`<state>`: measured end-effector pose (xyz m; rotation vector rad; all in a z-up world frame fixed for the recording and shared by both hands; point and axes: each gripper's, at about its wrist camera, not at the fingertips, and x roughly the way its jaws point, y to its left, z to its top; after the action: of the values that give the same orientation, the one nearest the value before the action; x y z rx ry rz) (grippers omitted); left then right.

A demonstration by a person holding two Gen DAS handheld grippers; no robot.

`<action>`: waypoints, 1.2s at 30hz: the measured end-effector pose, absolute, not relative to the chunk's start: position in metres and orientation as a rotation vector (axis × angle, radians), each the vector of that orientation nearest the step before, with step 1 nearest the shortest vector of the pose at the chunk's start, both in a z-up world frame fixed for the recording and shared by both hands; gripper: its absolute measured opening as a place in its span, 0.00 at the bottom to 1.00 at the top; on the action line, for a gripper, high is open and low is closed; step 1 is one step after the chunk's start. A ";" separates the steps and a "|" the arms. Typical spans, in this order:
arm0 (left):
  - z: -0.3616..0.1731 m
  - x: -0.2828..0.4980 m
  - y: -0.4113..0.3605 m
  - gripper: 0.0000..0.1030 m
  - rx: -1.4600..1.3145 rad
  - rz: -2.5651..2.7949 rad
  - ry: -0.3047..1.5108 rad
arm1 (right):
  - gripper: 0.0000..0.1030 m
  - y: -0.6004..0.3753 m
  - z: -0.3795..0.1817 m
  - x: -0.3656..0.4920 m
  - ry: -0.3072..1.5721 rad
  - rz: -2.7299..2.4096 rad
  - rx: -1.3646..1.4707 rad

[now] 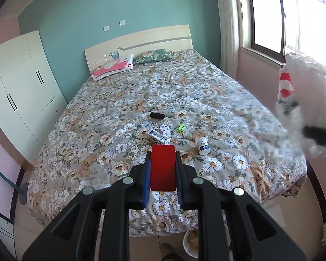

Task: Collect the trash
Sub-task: 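Carry the bag and red block with both tools over the white bin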

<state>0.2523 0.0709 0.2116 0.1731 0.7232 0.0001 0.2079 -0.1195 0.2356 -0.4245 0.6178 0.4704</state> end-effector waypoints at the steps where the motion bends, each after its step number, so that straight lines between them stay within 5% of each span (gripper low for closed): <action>1: 0.217 0.245 0.070 0.21 0.180 0.000 0.714 | 0.34 -0.119 0.240 0.200 0.612 0.472 -0.428; 17: 0.261 0.148 0.063 0.21 0.258 0.003 0.623 | 0.34 -0.146 0.281 0.104 0.548 0.511 -0.424; 26: 0.228 0.104 0.077 0.21 0.266 0.006 0.595 | 0.34 -0.165 0.242 0.074 0.573 0.542 -0.436; 36: 0.136 0.092 0.087 0.21 0.228 -0.061 0.702 | 0.34 -0.169 0.155 0.063 0.669 0.593 -0.404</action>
<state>0.0920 0.0868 0.1357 0.2284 0.7022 -0.0607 0.0625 -0.1694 0.1545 -0.4044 0.6689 0.5928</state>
